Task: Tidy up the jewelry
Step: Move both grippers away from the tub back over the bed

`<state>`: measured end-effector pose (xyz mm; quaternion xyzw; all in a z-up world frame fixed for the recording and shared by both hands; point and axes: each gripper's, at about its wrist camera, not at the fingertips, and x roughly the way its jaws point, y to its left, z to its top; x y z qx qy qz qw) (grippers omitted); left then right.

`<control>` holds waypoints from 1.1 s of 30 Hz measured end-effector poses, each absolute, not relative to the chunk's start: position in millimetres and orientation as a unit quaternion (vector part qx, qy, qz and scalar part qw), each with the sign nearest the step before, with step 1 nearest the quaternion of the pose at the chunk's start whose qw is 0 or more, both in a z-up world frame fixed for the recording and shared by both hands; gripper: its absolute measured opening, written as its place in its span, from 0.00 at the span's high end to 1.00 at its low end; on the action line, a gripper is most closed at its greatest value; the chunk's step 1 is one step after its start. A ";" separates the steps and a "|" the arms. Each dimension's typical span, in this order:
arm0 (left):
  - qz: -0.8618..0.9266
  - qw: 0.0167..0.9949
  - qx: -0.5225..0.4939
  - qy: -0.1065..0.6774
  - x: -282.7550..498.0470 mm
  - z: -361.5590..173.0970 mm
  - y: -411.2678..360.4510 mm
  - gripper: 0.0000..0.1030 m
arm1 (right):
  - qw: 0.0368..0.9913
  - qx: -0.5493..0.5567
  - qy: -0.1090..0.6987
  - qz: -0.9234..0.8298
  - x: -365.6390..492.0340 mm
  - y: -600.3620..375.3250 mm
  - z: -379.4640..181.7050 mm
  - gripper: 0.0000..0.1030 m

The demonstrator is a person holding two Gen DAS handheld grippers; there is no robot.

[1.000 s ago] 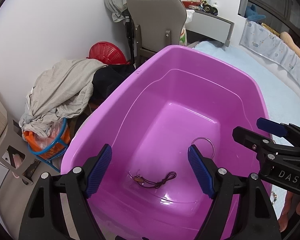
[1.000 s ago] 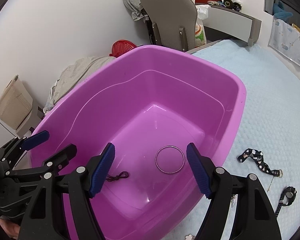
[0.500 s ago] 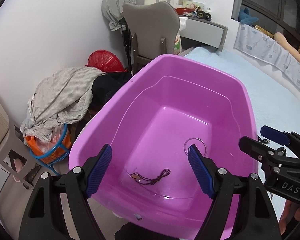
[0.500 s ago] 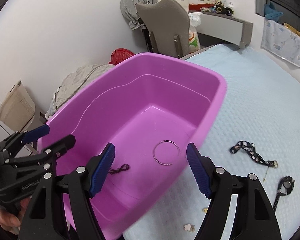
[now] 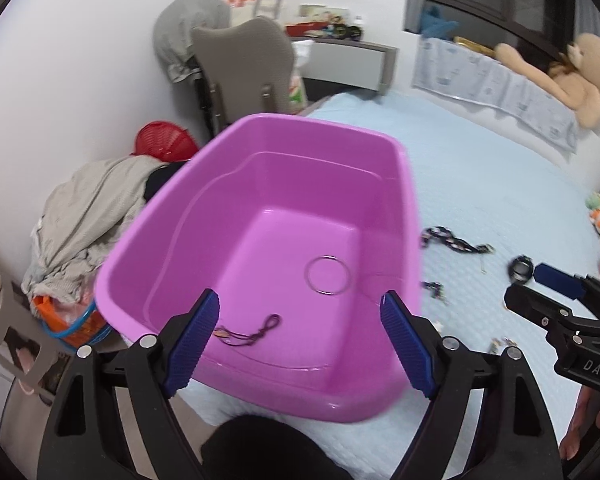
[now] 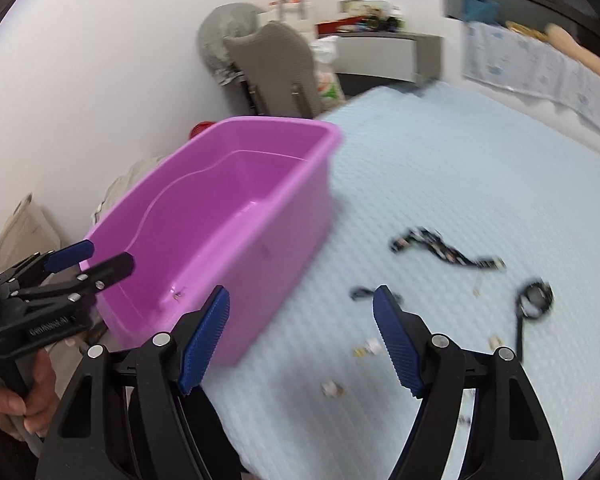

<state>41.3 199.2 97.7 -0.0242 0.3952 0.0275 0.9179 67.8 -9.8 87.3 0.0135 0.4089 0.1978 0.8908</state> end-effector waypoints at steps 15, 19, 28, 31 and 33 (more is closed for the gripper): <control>-0.101 0.906 0.026 0.410 14.4 73.7 98.4 0.19 | 0.889 0.095 0.446 0.041 -38.8 -145.5 22.5 0.31; -0.123 0.897 0.041 0.422 15.3 58.0 79.0 0.19 | 0.880 0.116 0.460 0.010 -65.0 -159.7 -2.9 0.31; -0.146 0.881 0.077 0.443 21.4 11.7 53.4 0.19 | 0.867 0.110 0.487 0.010 -85.2 -143.1 -51.4 0.31; -0.143 0.874 0.084 0.457 25.9 -7.5 51.9 0.19 | 0.861 0.107 0.497 0.023 -83.8 -134.2 -61.5 0.31; -0.144 0.870 0.085 0.465 28.4 -19.8 52.3 0.19 | 0.855 0.105 0.507 0.025 -82.1 -130.4 -69.7 0.31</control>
